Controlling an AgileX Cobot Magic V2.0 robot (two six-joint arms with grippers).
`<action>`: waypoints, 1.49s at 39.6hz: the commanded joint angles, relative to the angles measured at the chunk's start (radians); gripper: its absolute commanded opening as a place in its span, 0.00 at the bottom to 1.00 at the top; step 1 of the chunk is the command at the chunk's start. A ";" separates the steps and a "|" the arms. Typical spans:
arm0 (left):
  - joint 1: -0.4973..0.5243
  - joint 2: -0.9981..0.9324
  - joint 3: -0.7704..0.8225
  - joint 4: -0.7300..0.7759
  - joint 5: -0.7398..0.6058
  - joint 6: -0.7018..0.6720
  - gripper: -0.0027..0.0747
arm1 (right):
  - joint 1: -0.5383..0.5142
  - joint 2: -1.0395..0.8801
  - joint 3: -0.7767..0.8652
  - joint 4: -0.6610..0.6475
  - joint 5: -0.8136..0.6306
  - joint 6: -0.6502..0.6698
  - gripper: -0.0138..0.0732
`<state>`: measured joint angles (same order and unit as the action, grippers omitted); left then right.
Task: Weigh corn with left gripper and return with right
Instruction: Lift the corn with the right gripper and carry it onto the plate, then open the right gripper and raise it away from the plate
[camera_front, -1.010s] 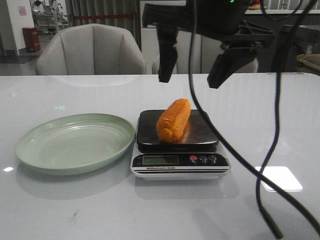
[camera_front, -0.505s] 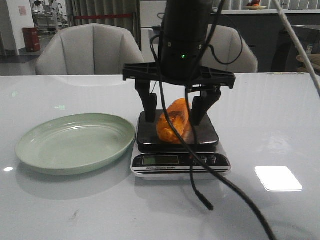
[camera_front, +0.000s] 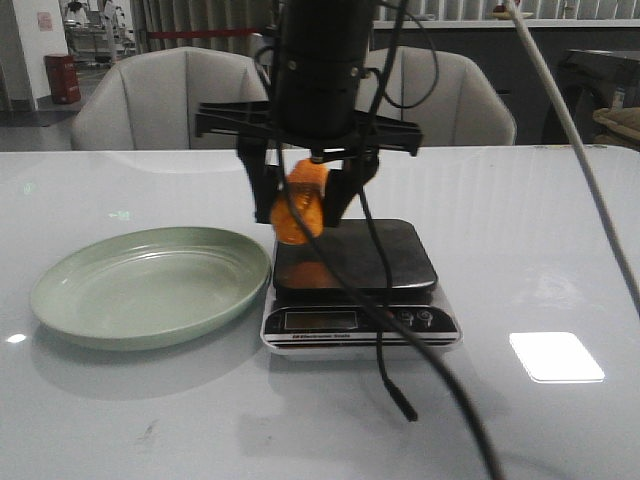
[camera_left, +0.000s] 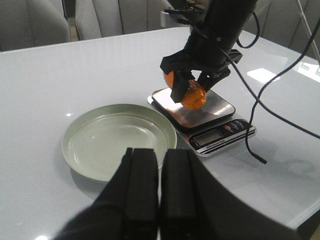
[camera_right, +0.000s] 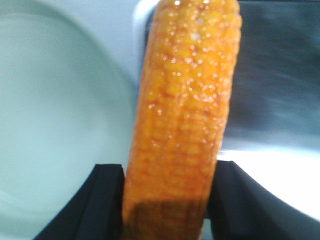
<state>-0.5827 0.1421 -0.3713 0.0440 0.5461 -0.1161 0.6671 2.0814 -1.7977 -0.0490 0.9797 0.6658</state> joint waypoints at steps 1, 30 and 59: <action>0.000 0.011 -0.027 0.001 -0.076 -0.002 0.18 | 0.058 -0.063 -0.041 0.020 -0.081 -0.044 0.42; 0.000 0.011 -0.027 0.001 -0.076 -0.002 0.18 | 0.155 0.067 -0.055 0.132 -0.308 -0.046 0.86; 0.000 0.011 -0.027 0.001 -0.076 -0.002 0.18 | -0.150 -0.223 -0.144 0.120 0.214 -0.459 0.86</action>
<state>-0.5827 0.1421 -0.3713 0.0440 0.5461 -0.1161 0.5440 1.9635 -1.9110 0.0787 1.1807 0.2822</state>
